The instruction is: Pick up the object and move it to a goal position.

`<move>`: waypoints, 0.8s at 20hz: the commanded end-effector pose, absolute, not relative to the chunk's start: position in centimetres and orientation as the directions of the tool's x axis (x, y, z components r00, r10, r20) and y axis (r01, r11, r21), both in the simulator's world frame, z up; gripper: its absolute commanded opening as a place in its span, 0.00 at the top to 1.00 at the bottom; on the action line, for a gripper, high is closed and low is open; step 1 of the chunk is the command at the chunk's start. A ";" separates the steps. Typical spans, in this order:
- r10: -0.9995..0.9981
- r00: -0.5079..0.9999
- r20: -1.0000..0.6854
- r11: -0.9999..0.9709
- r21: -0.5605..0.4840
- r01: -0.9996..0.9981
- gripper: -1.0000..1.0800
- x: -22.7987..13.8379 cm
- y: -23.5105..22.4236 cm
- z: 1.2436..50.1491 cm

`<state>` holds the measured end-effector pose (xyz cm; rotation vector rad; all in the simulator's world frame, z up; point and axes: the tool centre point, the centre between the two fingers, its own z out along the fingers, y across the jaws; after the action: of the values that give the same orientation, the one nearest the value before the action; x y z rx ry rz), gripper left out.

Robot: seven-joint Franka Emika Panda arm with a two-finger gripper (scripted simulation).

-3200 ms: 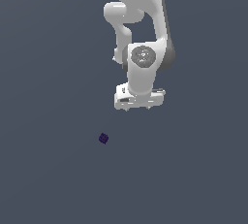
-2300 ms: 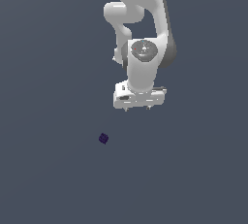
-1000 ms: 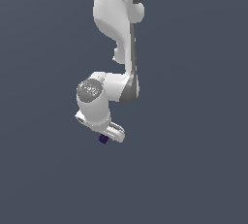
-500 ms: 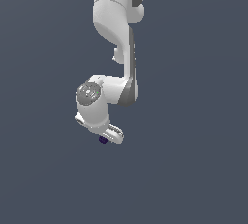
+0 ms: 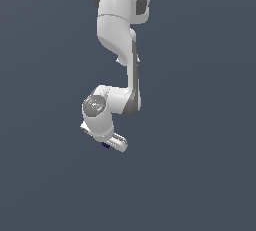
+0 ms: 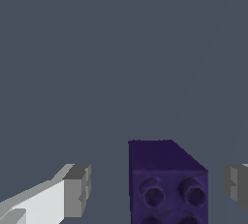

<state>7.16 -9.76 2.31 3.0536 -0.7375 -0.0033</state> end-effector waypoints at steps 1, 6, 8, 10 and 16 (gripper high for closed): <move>-0.457 0.890 0.000 -0.890 0.000 -0.457 0.04 7.3 -9.8 2.2; -0.457 0.890 0.000 -0.890 0.000 -0.457 1.00 7.3 -9.8 2.2; -0.457 0.890 0.000 -0.890 0.000 -0.457 1.00 7.3 -9.8 2.2; -0.457 0.890 0.000 -0.890 0.000 -0.457 1.00 7.3 -9.8 2.2; -0.456 0.890 0.000 -0.890 0.000 -0.456 1.00 7.3 -9.4 2.4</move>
<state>7.29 -9.64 2.23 3.0531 -0.7388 -0.0018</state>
